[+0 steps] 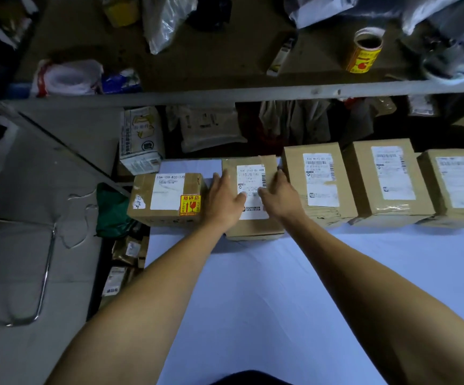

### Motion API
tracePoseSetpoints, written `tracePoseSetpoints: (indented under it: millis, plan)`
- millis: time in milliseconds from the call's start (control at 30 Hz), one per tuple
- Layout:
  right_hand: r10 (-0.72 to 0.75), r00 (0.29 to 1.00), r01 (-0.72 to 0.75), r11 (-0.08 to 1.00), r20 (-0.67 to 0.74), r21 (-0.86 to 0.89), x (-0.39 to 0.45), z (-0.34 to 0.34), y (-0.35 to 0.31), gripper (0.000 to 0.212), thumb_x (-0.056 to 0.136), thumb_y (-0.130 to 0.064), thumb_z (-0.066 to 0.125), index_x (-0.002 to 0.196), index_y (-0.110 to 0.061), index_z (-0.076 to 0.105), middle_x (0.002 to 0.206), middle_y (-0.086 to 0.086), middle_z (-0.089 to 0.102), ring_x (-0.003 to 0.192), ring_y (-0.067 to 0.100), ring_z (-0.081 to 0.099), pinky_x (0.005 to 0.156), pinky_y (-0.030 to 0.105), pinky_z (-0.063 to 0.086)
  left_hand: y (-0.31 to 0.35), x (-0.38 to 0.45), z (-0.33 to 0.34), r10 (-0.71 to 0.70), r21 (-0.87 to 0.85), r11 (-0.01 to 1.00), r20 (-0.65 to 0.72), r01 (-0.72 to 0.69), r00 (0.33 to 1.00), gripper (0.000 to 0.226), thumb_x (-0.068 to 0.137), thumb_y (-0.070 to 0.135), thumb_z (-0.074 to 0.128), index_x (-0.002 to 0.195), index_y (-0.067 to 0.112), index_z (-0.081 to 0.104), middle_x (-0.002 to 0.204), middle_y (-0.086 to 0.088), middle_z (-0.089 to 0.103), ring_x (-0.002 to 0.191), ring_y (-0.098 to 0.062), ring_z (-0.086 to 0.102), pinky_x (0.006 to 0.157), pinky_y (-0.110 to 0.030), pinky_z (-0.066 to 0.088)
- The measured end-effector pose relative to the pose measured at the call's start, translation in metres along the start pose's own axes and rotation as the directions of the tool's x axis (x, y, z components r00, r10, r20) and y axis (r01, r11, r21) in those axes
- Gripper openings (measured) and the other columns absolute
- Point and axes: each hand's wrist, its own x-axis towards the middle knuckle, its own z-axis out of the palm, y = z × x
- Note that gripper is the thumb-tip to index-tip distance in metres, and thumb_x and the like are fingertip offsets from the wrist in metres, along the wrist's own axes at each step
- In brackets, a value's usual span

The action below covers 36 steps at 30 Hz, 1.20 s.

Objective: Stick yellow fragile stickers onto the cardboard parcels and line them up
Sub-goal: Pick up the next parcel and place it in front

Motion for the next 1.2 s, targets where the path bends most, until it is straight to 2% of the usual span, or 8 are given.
tracePoseSetpoints:
  millis: [133,200,300,500,633,800,1000,1200]
  plan:
    - [0.172,0.983,-0.181,0.959,0.060,0.220,0.017,0.013,0.007,0.074,0.091,-0.042,0.056,0.151,-0.011,0.024,0.134,0.011,0.060,0.114,0.036,0.061,0.098,0.047,0.049,-0.005,0.020,0.015,-0.258,-0.263,0.932,0.008,0.251,0.966,0.074,0.095,0.042,0.056,0.154,0.017,0.020,0.146,-0.008,0.049,0.127,-0.034,0.052,0.101,-0.043,0.046]
    - [0.197,0.978,-0.209,0.940,0.073,0.269,0.021,0.016,0.013,0.074,0.091,-0.046,0.055,0.151,-0.015,0.027,0.135,0.008,0.060,0.116,0.032,0.061,0.101,0.047,0.048,-0.007,0.023,0.023,-0.299,-0.369,0.883,0.031,0.289,0.954,0.053,0.094,0.044,0.056,0.139,0.020,0.042,0.130,-0.007,0.063,0.112,-0.032,0.062,0.094,-0.044,0.052]
    - [0.192,0.979,-0.205,0.932,0.074,0.299,0.025,0.017,0.018,0.064,0.096,-0.040,0.055,0.150,-0.014,0.032,0.132,0.003,0.061,0.115,0.027,0.060,0.100,0.039,0.047,-0.008,0.025,0.029,-0.299,-0.483,0.831,0.032,0.277,0.954,0.036,0.097,0.037,0.055,0.127,0.019,0.050,0.119,-0.004,0.067,0.093,-0.022,0.065,0.081,-0.034,0.053]
    - [0.179,0.981,-0.196,0.913,0.080,0.358,0.020,0.017,0.019,0.059,0.095,-0.040,0.057,0.146,-0.016,0.036,0.129,0.005,0.063,0.106,0.026,0.064,0.096,0.047,0.052,-0.003,0.018,0.026,-0.304,-0.502,0.817,0.041,0.282,0.952,0.038,0.098,0.035,0.055,0.132,0.022,0.050,0.125,-0.004,0.066,0.106,-0.028,0.065,0.091,-0.041,0.054]
    - [0.141,0.989,-0.147,0.930,0.042,0.338,0.000,0.007,0.017,0.063,0.095,-0.041,0.056,0.148,-0.015,0.034,0.132,0.004,0.061,0.116,0.027,0.060,0.102,0.045,0.047,0.002,0.000,0.020,-0.271,-0.557,0.797,0.015,0.233,0.962,0.036,0.098,0.030,0.055,0.133,0.021,0.049,0.121,-0.001,0.066,0.094,-0.019,0.066,0.072,-0.028,0.054]
    - [0.054,0.998,-0.056,0.933,0.014,0.357,-0.048,-0.005,0.022,0.065,0.088,-0.051,0.056,0.143,-0.020,0.040,0.130,0.000,0.063,0.117,0.025,0.061,0.103,0.047,0.046,0.008,-0.043,0.010,-0.243,-0.605,0.774,-0.013,0.185,0.970,0.042,0.093,0.035,0.059,0.132,0.024,0.049,0.122,-0.004,0.065,0.098,-0.022,0.068,0.083,-0.041,0.060]
    - [-0.076,0.997,0.062,0.942,0.030,0.331,-0.110,-0.002,0.040,0.082,0.078,-0.069,0.048,0.149,-0.032,0.030,0.142,-0.008,0.056,0.125,0.019,0.056,0.104,0.046,0.046,0.000,-0.107,0.000,-0.219,-0.679,0.722,-0.037,0.137,0.975,0.030,0.099,0.025,0.054,0.129,0.026,0.051,0.120,0.001,0.066,0.102,-0.017,0.066,0.088,-0.036,0.055]
    - [-0.098,0.995,0.086,0.897,0.006,0.434,-0.165,-0.009,0.055,0.073,0.086,-0.055,0.051,0.151,-0.031,0.027,0.141,-0.008,0.056,0.125,0.016,0.055,0.108,0.044,0.043,0.004,-0.163,0.010,-0.193,-0.669,0.736,-0.056,0.106,0.980,0.028,0.096,0.033,0.054,0.123,0.037,0.050,0.117,0.007,0.067,0.106,-0.018,0.065,0.096,-0.042,0.053]
